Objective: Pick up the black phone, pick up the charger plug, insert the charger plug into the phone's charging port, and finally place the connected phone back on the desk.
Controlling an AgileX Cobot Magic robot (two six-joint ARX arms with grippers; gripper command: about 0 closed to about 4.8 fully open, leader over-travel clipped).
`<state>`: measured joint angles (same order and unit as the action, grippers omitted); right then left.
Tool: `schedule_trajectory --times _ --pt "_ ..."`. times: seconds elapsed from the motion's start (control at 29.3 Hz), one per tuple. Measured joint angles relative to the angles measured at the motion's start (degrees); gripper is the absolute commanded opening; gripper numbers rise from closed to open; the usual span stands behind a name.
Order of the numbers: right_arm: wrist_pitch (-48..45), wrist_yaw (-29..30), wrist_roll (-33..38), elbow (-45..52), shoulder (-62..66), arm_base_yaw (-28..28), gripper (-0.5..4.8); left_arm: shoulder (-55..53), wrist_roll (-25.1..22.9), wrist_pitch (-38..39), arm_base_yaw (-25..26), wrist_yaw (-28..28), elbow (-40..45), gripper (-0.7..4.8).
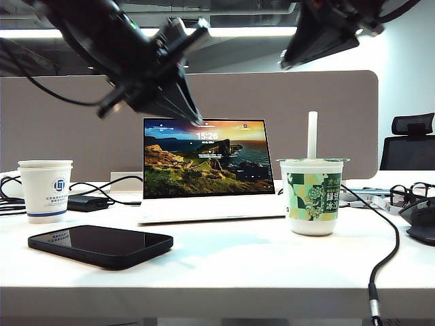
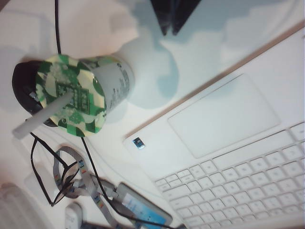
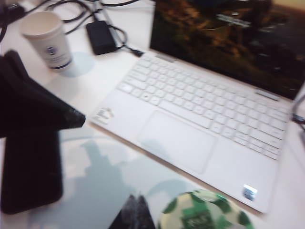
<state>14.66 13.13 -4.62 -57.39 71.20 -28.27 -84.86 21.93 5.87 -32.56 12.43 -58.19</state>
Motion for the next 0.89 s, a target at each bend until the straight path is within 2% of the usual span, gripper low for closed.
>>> schedule_trajectory --times 0.24,0.58,0.68,0.82,0.89 --pt "-3.67 0.81 -0.13 -0.02 3.87 -8.28 -0.05 7.93 -0.09 3.28 0.0 -2.23 5.95 -0.06" --pt "-5.86 2.45 -0.17 -2.56 8.94 -9.16 -0.05 12.39 1.03 4.09 2.36 -3.3 13.81 -0.06" --pt "-6.21 5.6 -0.17 -5.27 12.02 -9.55 -0.05 14.64 1.03 1.75 2.21 -3.04 16.83 -0.06" --pt "-5.66 6.93 -1.38 -8.2 16.11 -10.6 -0.05 17.03 1.2 0.2 3.19 -2.97 19.5 -0.06" --pt "-5.22 7.15 -2.62 -9.46 17.84 -11.47 -0.05 18.86 3.28 -0.85 4.9 -3.02 22.21 -0.06"
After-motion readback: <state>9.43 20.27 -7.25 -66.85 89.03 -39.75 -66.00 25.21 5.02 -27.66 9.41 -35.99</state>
